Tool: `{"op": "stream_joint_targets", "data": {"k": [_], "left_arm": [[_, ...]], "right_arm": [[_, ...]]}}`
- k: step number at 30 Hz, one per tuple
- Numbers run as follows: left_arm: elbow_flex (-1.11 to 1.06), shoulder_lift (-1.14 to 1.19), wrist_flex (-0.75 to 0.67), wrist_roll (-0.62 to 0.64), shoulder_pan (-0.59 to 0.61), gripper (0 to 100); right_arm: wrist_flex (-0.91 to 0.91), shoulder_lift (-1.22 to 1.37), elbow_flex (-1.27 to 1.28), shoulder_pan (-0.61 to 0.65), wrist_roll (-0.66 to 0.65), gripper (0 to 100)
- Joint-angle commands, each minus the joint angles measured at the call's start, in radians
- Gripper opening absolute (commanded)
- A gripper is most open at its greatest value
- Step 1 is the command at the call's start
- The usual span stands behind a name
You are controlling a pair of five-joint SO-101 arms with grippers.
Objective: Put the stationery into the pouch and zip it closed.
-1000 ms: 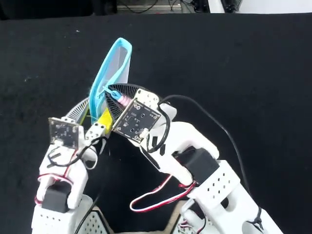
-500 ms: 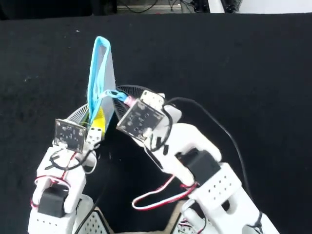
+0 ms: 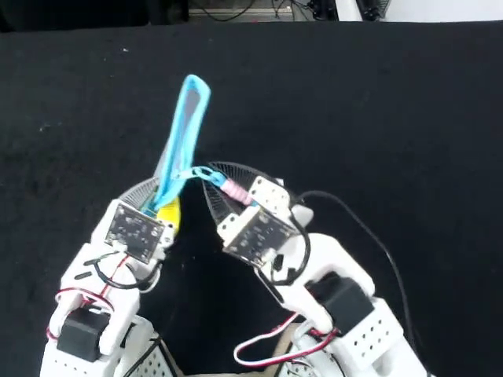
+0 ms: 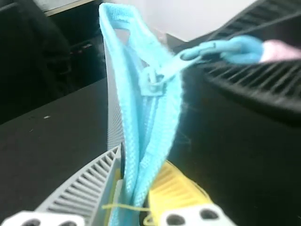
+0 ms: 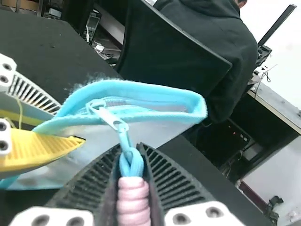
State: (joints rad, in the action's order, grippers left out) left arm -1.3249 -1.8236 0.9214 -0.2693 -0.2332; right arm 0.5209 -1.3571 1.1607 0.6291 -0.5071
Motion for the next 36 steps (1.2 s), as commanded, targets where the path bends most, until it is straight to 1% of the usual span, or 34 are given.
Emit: {"op": "stream_joint_targets", "data": {"k": [1,4,9,13,16,25,29,34,36], "left_arm": [[-0.062,0.014,-0.012,-0.005,-0.079,3],[-0.082,0.014,-0.025,-0.005,-0.090,3],[-0.082,0.014,-0.025,-0.005,-0.081,3],[-0.081,0.014,-0.025,-0.005,-0.081,3],[-0.082,0.014,-0.025,-0.006,-0.079,3],[-0.090,0.014,-0.017,-0.006,-0.079,3],[-0.096,0.014,-0.017,-0.006,-0.079,3],[-0.111,0.014,-0.025,-0.006,-0.079,3],[-0.108,0.014,-0.025,-0.006,-0.079,3]], "right_arm": [[-0.025,-0.104,0.096,-0.031,-0.002,1.1],[0.006,-0.174,0.130,-0.029,-0.002,1.1],[0.170,-0.317,0.140,-0.026,-0.002,1.1],[0.259,-0.414,0.162,0.064,-0.003,1.1],[0.258,-0.461,0.223,0.106,-0.003,1.1],[0.141,-0.532,0.348,0.104,0.003,1.1],[0.150,-0.585,0.351,0.104,0.118,1.1],[0.183,-0.604,0.348,0.075,0.129,1.6],[0.183,-0.604,0.346,0.075,0.130,5.7]]}}
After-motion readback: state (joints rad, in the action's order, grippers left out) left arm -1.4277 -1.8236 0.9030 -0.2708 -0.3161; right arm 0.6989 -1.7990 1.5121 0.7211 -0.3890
